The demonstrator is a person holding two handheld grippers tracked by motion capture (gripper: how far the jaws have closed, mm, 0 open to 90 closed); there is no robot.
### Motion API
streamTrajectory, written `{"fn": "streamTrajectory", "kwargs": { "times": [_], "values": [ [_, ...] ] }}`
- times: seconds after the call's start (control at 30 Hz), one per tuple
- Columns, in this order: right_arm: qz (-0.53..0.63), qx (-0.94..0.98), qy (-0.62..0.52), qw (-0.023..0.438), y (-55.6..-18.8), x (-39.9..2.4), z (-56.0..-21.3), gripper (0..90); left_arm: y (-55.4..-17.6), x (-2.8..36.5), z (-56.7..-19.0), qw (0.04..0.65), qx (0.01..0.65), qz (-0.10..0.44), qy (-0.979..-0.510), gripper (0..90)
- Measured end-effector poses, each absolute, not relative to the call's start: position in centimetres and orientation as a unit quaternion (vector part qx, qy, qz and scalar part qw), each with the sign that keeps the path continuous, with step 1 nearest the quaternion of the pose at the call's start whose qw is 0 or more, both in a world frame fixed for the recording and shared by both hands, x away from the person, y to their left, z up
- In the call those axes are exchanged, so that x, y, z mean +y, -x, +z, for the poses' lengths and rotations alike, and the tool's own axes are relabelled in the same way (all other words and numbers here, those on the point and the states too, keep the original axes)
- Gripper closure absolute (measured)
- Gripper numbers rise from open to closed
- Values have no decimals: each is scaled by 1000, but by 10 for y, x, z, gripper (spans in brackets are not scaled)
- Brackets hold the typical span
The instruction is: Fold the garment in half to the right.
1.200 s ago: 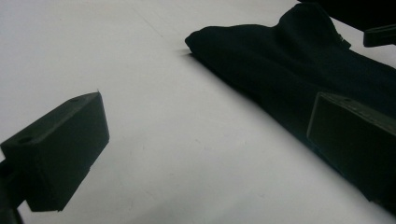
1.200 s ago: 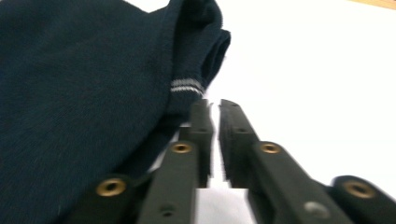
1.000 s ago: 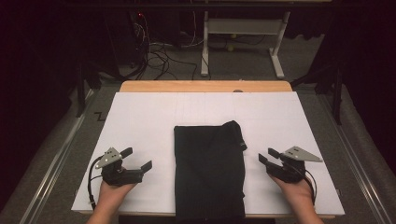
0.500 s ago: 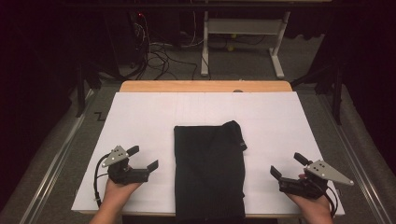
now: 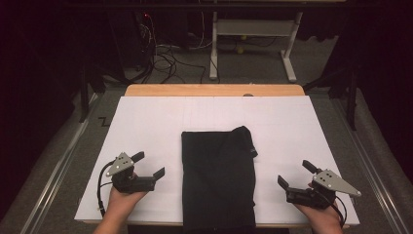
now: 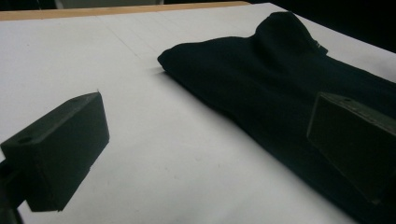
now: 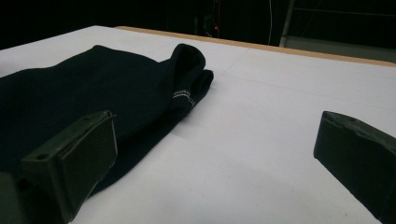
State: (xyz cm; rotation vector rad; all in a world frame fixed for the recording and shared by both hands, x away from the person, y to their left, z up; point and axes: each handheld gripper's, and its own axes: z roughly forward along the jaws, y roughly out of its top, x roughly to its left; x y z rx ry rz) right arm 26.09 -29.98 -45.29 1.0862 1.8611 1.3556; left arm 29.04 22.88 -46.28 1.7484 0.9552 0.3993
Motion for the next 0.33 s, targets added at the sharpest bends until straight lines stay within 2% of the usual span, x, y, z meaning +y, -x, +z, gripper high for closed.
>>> {"fn": "streamTrajectory", "kwargs": {
  "times": [0.33],
  "values": [
    [507, 705, -406, 287, -262, -296, -454, 1, -290, 232, -462, 530, 402, 173, -726, 0]
  ]
}}
